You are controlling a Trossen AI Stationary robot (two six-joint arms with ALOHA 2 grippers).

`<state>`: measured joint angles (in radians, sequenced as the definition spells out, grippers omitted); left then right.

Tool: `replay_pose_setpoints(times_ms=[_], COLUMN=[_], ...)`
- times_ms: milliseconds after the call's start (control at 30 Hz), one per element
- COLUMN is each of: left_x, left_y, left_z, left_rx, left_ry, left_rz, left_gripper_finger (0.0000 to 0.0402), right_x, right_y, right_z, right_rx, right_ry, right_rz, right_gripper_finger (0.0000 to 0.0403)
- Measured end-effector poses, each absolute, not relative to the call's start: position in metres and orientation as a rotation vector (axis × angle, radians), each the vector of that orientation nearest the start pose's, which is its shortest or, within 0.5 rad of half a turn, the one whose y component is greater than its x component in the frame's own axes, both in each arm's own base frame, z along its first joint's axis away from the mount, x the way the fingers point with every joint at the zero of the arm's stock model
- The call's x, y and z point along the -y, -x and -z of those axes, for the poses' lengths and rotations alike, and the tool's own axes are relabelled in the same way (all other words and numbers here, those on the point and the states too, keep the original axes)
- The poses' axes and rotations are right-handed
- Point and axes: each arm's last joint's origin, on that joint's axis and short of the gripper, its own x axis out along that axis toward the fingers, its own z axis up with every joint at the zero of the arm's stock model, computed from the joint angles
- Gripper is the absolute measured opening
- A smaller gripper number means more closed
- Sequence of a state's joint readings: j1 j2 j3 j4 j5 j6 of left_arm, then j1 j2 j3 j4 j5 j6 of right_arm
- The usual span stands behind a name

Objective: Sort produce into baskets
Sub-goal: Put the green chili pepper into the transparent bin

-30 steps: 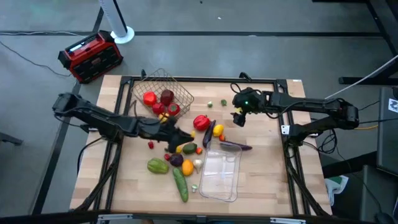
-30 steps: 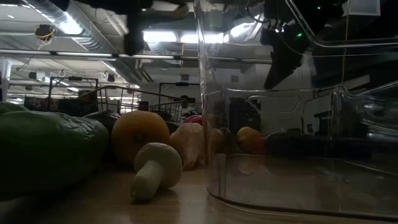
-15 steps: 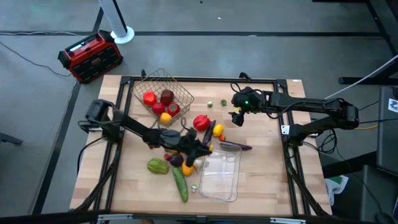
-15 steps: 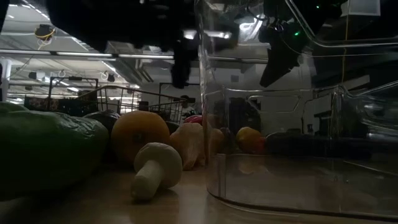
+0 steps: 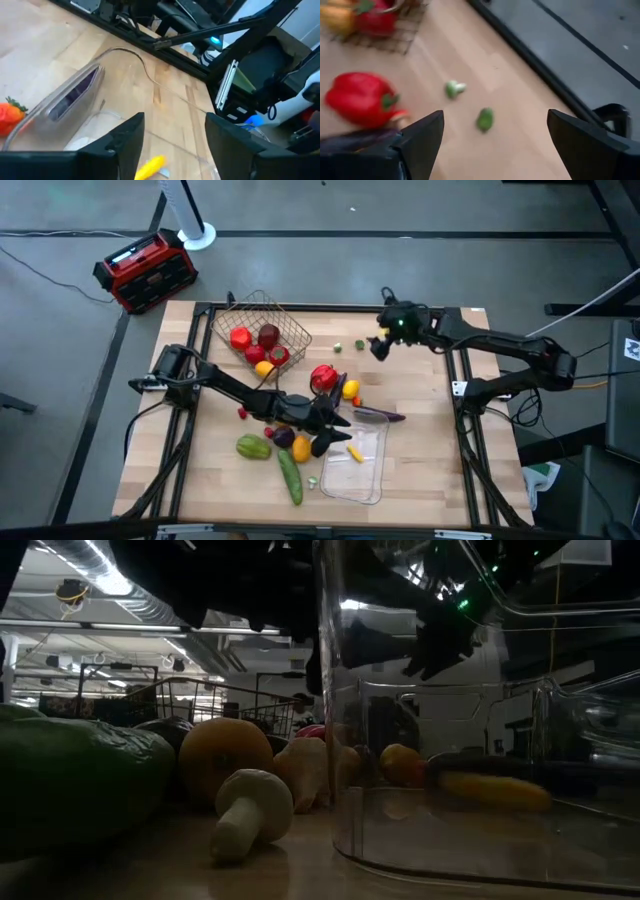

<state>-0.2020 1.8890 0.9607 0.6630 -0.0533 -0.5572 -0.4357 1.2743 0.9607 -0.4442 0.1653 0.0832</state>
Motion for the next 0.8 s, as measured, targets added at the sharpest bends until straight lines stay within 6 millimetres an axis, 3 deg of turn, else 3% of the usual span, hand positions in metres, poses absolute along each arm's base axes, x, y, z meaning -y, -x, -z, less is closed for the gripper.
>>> replay_pose_setpoints(times_ms=[233, 800], left_x=[0.075, 0.057], left_y=[-0.380, -0.371], left_z=[-0.180, -0.191], left_rx=[-0.293, -0.386], left_ry=[0.457, 0.443], left_rz=[0.077, 0.009], left_gripper_finger=[0.0211, 0.0198], right_x=[0.143, 0.164], right_y=[-0.242, -0.281], right_z=[-0.252, -0.175], right_rx=[-0.776, -0.895], right_ry=[-0.221, -0.378], right_rz=[0.680, 0.688], right_gripper_finger=[0.0349, 0.0349])
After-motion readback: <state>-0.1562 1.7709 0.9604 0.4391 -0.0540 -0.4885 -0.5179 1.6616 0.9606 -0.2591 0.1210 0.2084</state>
